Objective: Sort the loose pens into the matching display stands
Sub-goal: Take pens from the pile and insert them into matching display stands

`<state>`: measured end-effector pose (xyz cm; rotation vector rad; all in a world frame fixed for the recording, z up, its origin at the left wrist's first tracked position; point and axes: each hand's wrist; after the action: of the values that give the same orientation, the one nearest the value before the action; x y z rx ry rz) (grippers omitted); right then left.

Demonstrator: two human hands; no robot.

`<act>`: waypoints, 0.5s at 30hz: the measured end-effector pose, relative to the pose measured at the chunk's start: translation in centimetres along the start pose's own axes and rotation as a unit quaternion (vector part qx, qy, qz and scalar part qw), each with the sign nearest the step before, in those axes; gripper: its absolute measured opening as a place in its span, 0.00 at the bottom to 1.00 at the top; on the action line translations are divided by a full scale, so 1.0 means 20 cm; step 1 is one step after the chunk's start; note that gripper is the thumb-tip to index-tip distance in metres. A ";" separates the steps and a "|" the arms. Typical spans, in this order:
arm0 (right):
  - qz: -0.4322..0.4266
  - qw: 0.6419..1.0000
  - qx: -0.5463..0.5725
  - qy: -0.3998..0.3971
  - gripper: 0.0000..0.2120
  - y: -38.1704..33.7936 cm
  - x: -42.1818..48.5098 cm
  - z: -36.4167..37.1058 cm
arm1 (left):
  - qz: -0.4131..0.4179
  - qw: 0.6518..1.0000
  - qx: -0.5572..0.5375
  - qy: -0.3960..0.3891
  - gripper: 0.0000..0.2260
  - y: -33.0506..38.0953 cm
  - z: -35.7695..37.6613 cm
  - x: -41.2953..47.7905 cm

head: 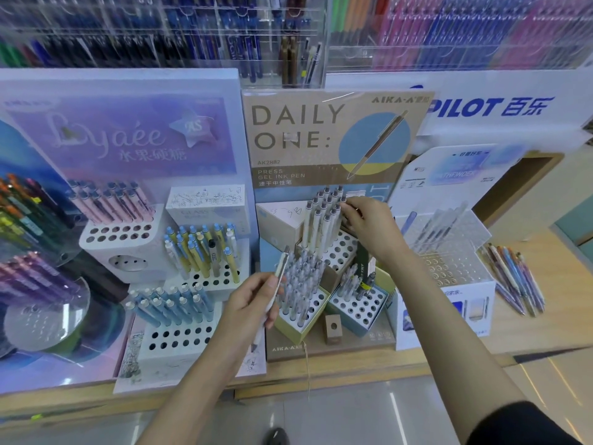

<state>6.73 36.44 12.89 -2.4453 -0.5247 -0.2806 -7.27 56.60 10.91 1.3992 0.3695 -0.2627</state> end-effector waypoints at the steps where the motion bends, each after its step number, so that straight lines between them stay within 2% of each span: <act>1: 0.014 1.000 0.003 -0.003 0.17 0.00 -0.01 0.00 | 0.000 1.000 -0.001 -0.004 0.09 0.01 0.01 0.00; 3: 0.051 0.998 0.020 -0.009 0.14 -0.01 -0.03 0.02 | 0.011 1.000 0.012 -0.016 0.09 0.04 0.02 0.00; 5: 0.075 0.996 0.050 0.024 0.11 -0.06 -0.10 0.00 | 0.023 0.999 0.025 -0.026 0.08 0.07 0.04 0.01; 7: 0.107 0.977 0.160 0.096 0.16 -0.15 -0.20 -0.04 | 0.038 0.998 0.043 -0.037 0.10 0.10 0.07 0.03; 8: 0.119 0.959 0.234 0.103 0.15 -0.22 -0.26 -0.07 | 0.047 0.996 0.059 -0.044 0.11 0.12 0.08 0.04; 10: 0.124 0.930 0.341 0.056 0.13 -0.32 -0.34 -0.09 | 0.064 0.990 0.101 -0.069 0.13 0.14 0.12 0.06; 12: 0.117 0.924 0.362 0.039 0.11 -0.37 -0.37 -0.09 | 0.080 0.982 0.140 -0.100 0.13 0.15 0.16 0.09; 15: 0.122 0.922 0.356 0.085 0.07 -0.37 -0.37 -0.10 | 0.109 0.972 0.162 -0.133 0.11 0.18 0.23 0.11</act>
<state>-3.25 38.37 16.03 -1.7278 -0.1858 -0.1563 -3.42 52.76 13.88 1.6855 -0.0548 -0.3359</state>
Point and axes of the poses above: each hand's wrist, its own x-axis towards the middle knuckle, its own z-axis out of the palm, y = z × x, and after that the axes turned 9 degrees about -z, right-handed
